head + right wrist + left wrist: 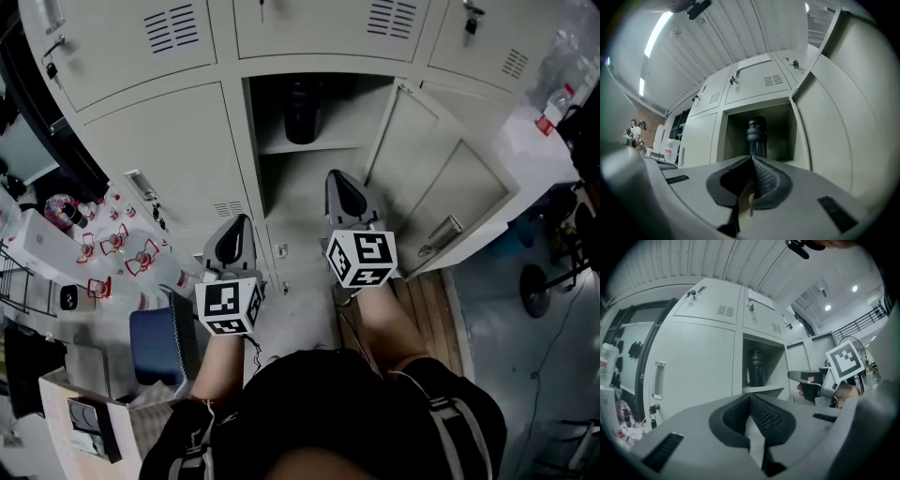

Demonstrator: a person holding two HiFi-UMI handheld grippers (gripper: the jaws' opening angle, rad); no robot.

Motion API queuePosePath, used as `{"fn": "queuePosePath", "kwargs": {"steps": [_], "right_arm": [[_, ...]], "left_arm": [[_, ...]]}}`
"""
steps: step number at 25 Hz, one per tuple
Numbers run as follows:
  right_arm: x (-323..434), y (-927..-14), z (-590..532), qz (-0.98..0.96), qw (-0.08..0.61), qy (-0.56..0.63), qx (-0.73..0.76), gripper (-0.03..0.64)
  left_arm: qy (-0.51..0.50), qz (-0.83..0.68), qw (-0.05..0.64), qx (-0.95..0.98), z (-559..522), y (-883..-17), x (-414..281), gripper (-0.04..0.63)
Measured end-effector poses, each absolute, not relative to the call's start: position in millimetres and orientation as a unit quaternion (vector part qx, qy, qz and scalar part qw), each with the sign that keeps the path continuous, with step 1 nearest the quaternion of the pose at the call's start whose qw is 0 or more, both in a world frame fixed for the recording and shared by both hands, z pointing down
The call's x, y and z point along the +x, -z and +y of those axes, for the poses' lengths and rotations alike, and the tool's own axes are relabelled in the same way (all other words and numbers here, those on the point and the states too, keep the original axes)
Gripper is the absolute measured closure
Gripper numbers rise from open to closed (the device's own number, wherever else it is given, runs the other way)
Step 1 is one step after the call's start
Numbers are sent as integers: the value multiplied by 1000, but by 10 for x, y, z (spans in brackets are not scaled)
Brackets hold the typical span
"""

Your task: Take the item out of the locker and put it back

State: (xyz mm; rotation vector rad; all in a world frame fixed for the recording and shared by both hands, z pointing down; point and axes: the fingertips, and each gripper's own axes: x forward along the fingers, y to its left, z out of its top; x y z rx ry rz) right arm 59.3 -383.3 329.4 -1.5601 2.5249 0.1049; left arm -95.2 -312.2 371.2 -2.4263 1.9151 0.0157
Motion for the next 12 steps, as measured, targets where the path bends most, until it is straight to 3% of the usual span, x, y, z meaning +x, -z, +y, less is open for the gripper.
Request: {"fn": "queuePosePath", "kwargs": {"steps": [12], "right_arm": [[555, -3566, -3632, 858, 64, -17, -510, 604]], "left_arm": [[1, 613, 33, -789, -3075, -3663, -827, 581]]}}
